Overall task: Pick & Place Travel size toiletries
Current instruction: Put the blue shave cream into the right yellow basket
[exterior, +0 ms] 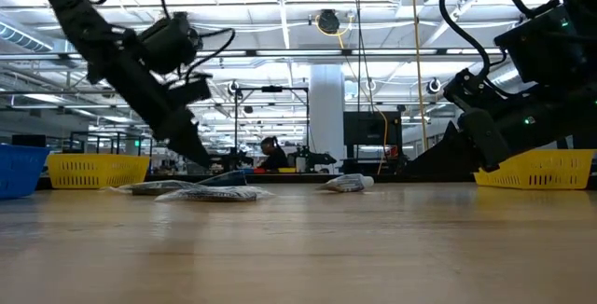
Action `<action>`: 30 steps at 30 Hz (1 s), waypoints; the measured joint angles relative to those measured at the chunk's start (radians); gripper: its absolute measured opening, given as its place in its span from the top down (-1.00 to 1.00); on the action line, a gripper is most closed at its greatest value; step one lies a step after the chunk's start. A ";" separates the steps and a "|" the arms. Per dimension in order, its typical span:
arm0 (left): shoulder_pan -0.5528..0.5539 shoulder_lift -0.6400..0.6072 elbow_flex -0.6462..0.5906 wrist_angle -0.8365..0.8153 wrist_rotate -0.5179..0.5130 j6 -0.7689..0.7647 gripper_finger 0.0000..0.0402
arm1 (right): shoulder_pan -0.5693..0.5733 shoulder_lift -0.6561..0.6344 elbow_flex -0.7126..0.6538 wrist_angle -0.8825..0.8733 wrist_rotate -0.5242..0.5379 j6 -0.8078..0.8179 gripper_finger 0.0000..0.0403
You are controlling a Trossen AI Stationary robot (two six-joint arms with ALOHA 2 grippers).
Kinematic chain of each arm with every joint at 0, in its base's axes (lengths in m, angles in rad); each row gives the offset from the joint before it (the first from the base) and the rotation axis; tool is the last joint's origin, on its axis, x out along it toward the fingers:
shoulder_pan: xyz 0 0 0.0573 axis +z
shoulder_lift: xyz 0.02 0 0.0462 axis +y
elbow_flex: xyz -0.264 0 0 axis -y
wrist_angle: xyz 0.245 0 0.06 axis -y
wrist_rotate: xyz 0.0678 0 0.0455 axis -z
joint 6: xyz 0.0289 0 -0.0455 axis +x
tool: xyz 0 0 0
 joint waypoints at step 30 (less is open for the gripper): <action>-0.104 0.343 0.212 0.445 0.444 -0.352 0.62 | -0.011 -0.399 0.205 -0.515 -0.281 -0.623 -0.38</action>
